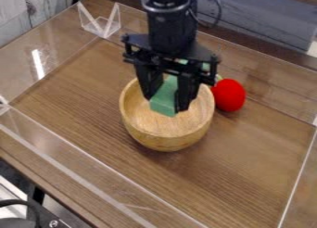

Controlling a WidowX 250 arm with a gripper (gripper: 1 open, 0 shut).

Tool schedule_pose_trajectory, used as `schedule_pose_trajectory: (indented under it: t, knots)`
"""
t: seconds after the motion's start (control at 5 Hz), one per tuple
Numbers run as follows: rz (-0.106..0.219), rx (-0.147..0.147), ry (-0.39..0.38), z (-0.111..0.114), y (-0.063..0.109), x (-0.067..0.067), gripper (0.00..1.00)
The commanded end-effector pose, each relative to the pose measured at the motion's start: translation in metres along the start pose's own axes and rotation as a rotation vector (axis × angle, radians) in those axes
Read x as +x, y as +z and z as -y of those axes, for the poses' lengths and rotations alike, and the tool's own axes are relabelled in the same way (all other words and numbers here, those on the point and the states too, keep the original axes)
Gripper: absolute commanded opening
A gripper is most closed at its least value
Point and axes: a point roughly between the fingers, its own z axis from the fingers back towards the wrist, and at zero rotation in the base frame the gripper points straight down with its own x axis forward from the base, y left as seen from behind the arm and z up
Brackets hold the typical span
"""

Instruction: Put the green block in the brown bowl

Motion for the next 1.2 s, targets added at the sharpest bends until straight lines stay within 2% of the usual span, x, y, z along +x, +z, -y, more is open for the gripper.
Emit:
schedule_pose_trajectory:
  t: [0.0,0.4,1.0]
  knots:
    - [0.035,0.003,0.035,0.002,-0.001,0.001,0.00]
    - [0.040,0.005,0.057,-0.010,0.002,0.001,0.00]
    - [0.049,0.002,0.135,0.001,-0.010,0.003,0.00]
